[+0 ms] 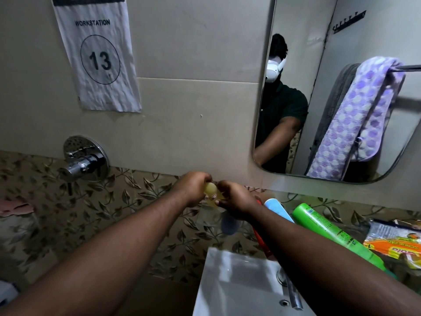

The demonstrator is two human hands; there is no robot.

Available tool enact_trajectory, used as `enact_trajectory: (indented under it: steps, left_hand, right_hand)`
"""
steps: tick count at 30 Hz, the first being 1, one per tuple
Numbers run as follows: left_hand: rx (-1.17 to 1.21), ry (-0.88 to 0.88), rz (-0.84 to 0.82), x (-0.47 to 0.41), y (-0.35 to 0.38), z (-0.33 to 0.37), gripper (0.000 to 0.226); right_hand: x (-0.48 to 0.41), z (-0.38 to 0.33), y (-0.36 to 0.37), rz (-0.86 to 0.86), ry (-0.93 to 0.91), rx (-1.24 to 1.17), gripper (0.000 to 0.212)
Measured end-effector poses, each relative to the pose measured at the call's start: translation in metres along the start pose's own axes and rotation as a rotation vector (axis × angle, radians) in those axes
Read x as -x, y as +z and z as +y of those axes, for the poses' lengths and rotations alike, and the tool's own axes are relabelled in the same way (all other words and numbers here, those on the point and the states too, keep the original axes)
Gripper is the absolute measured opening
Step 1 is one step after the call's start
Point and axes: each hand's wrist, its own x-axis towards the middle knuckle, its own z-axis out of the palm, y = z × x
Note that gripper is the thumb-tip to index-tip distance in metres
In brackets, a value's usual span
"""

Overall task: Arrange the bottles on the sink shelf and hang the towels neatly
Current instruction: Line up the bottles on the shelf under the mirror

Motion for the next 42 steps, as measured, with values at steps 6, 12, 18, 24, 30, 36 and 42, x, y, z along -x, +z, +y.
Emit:
enact_trajectory:
  steps: [6, 12, 18, 24, 30, 36, 42]
  left_hand:
    - [0.089, 0.013, 0.059, -0.007, -0.005, 0.003, 0.030]
    - [0.157, 0.015, 0.035, -0.010, -0.004, 0.007, 0.034]
    - [0.181, 0.017, 0.005, -0.011, -0.007, 0.005, 0.031]
    - [0.171, 0.025, -0.024, -0.003, -0.011, 0.001, 0.042]
    - [-0.080, 0.200, 0.293, 0.030, -0.012, 0.004, 0.070]
    - [-0.338, 0.652, 0.207, 0.081, 0.053, 0.020, 0.058]
    - [-0.407, 0.614, 0.221, 0.077, 0.077, 0.037, 0.055]
  right_hand:
    - [-0.001, 0.003, -0.002, 0.057, 0.063, -0.108, 0.027]
    - [0.004, 0.004, -0.007, 0.025, 0.085, -0.172, 0.032]
    - [0.004, 0.004, -0.006, 0.011, 0.085, -0.200, 0.031]
    - [0.004, 0.008, -0.010, -0.044, 0.097, -0.180, 0.042]
    - [0.007, 0.018, -0.043, 0.016, 0.101, -0.284, 0.048]
    - [0.021, 0.028, -0.057, 0.033, 0.099, -0.211, 0.049]
    - [0.036, 0.025, -0.060, 0.048, 0.071, -0.122, 0.046]
